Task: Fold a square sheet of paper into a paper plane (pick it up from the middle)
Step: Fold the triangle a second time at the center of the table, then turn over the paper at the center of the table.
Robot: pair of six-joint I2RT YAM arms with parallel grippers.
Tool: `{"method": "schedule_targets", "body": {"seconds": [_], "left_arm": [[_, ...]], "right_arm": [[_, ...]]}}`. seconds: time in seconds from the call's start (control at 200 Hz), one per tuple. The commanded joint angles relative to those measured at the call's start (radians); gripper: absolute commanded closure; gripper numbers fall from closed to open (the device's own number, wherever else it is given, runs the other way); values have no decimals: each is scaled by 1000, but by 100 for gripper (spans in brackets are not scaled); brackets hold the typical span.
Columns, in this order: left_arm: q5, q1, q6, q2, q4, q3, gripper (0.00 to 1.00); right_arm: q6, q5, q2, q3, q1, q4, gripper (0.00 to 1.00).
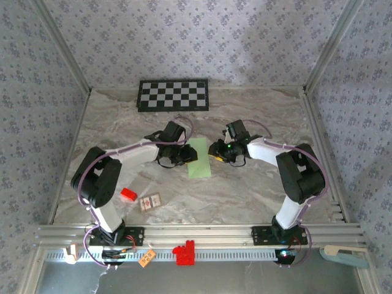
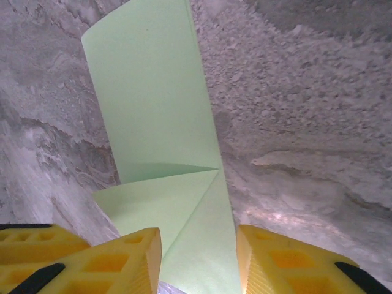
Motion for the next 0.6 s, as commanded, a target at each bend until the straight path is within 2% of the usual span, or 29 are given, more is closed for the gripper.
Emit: {"method": "schedule_targets", "body": {"seconds": [0.0,0.235,0.595], "left_arm": [[-46,11,-4,53,-9,41,78],[-109,27,-43,123,-7,58,85],[-114,37,-93,152,-13,12,86]], "right_arm": [[70,18,18,-5,17,38,60],[120,14,62,-2,43,69,60],[155,7,93,16,65,65,59]]}}
